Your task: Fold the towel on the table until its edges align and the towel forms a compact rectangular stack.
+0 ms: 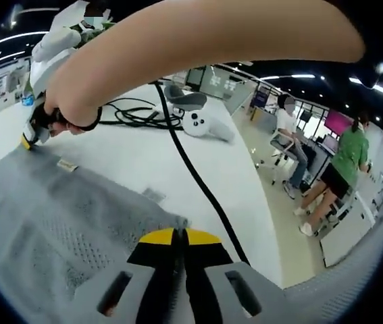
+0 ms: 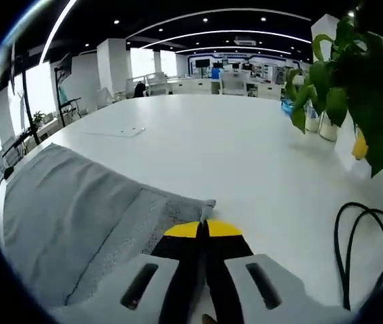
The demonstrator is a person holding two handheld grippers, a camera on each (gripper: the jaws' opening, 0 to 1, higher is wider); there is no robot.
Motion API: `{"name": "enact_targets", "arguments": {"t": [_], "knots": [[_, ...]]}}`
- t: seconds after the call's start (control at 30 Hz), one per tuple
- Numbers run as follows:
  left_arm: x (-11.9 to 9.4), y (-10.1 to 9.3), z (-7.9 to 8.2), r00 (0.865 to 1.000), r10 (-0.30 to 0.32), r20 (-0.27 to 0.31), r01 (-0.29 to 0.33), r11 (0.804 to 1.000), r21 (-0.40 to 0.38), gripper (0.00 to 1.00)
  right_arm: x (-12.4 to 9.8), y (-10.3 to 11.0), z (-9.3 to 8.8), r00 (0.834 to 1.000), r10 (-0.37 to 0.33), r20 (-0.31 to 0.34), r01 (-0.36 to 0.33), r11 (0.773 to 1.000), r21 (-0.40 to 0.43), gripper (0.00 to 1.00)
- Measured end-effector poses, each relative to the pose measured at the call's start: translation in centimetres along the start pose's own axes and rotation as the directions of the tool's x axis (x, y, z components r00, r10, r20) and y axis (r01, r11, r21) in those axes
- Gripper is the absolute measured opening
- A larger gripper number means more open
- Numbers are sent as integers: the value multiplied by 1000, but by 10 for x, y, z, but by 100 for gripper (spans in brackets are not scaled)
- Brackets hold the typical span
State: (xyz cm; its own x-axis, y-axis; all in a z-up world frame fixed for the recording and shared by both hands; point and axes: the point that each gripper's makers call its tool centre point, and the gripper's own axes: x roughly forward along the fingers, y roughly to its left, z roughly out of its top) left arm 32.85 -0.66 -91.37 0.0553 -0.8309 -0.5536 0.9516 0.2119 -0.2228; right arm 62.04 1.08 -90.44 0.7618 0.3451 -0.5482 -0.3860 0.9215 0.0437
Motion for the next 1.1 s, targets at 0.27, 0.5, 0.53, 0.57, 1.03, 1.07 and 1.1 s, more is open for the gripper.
{"name": "enact_targets", "arguments": {"t": [0.27,0.5,0.53,0.57,1.03,1.07,1.1], "knots": [[-8,-1,6,999,-11,31,11,1000,3,4,-9,0,13,999,9,37,-10,1000,10,0],[-17,-3,14,998,-14,56,13,1000,17,4,-19,4,24,998,28,64,-30,999,20,0],[-19,-3,15,998,-12,61,11,1000,16,4,-21,6,26,997,32,68,-33,999,20,0],[-21,-2,17,998,-9,66,8,1000,15,4,-22,7,27,997,35,70,-36,999,19,0],[-65,3,28,986,50,157,-39,997,-68,4,-41,36,65,988,99,122,-97,995,-20,0],[-67,3,28,986,55,159,-44,996,-71,4,-43,38,68,987,104,126,-102,995,-19,0],[-71,3,27,984,64,166,-51,995,-82,4,-45,42,72,985,111,133,-109,994,-20,0]]}}
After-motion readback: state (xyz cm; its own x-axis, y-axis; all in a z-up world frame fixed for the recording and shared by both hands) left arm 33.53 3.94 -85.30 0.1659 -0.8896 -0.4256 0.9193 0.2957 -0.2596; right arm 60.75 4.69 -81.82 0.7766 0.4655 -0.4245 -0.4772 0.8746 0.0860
